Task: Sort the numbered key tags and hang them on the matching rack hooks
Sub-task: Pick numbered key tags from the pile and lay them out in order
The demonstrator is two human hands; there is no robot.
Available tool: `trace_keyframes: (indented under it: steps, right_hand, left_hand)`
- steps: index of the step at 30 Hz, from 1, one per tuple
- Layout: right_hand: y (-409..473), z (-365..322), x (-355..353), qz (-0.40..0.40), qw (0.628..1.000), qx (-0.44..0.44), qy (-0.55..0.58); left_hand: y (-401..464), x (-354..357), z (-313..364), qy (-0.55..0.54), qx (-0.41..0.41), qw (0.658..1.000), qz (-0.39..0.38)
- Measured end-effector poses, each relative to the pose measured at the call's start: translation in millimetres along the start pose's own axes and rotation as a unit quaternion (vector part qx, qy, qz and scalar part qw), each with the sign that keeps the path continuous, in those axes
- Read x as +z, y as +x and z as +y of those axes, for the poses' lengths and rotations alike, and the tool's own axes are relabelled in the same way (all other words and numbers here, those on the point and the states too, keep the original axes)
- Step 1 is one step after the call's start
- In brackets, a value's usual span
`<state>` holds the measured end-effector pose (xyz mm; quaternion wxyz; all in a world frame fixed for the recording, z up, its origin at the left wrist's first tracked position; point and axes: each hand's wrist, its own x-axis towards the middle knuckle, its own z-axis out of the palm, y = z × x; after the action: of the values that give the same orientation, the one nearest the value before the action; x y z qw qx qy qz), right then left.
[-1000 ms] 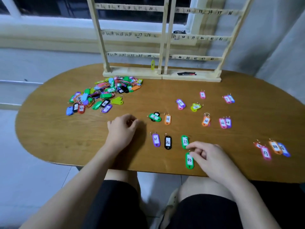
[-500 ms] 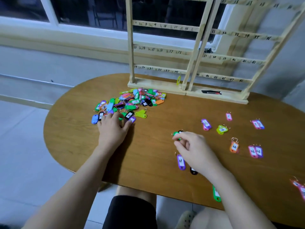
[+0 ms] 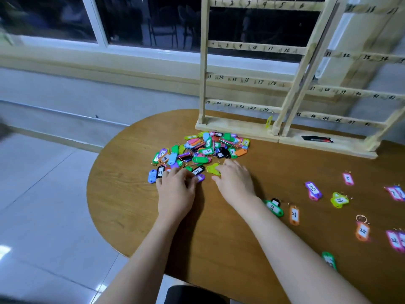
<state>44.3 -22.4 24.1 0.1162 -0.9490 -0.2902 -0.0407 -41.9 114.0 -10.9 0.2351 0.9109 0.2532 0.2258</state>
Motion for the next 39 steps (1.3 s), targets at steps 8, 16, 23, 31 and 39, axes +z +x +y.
trace_keyframes:
  steps: [8, 16, 23, 31, 39]
  right_hand:
    - [3.6, -4.4, -4.6, 0.024, 0.999, -0.001, -0.021]
    - [-22.6, -14.0, -10.0, 0.007, 0.894, 0.207, 0.397]
    - [-52.3, -20.9, 22.1, 0.098, 0.833, 0.243, 0.487]
    - [-54.9, -12.8, 25.7, 0.142, 0.787, 0.248, 0.547]
    - [-55.7, -12.4, 24.1, 0.149, 0.784, 0.242, 0.552]
  left_hand:
    - [-0.2, 2.6, -0.5, 0.022, -0.009, 1.000, 0.000]
    - [0.2, 3.3, -0.5, 0.019, -0.026, 0.999, 0.005]
    - [-0.4, 2.1, -2.7, 0.023, -0.009, 1.000, -0.003]
    - [-3.7, -5.1, -4.1, -0.001, 0.055, 0.998, -0.036]
    - [-5.1, -6.5, -2.9, -0.005, 0.055, 0.998, -0.039]
